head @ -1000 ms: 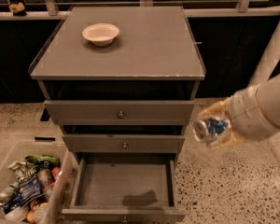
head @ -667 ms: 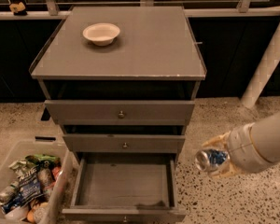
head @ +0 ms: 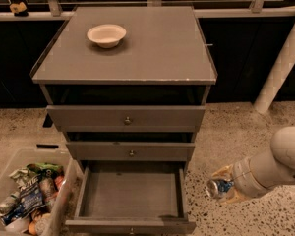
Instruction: Place redbull can into bottom drawer
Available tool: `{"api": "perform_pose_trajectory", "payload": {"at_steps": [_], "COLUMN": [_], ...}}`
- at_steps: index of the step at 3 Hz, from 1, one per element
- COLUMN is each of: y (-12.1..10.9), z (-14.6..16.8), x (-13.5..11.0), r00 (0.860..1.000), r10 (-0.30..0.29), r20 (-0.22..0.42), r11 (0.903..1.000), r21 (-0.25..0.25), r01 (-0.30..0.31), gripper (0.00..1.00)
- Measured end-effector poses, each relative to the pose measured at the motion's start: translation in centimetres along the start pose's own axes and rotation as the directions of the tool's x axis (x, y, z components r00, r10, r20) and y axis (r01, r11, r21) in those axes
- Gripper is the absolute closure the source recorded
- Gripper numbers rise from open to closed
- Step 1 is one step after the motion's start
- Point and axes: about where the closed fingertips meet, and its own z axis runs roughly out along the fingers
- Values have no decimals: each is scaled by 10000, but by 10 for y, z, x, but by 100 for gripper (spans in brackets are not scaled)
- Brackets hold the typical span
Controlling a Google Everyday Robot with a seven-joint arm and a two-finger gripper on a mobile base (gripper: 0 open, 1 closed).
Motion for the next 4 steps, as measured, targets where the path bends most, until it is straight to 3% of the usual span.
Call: {"api": "perform_pose_trajectory", "payload": {"at_steps": [1, 2, 3, 4], "y": [-8, -8, -17, -54], "z": [37, 36, 59, 114], "x": [30, 31, 42, 30], "r00": [9995, 9994, 9986, 9825], "r10": [319, 334, 282, -489], "r20": [-62, -60, 440, 1798], "r11": [9984, 9984, 9959, 9845], "r21": [-467, -461, -867, -1575], "r01": [-321, -336, -243, 778], "gripper": [100, 100, 100, 100]}}
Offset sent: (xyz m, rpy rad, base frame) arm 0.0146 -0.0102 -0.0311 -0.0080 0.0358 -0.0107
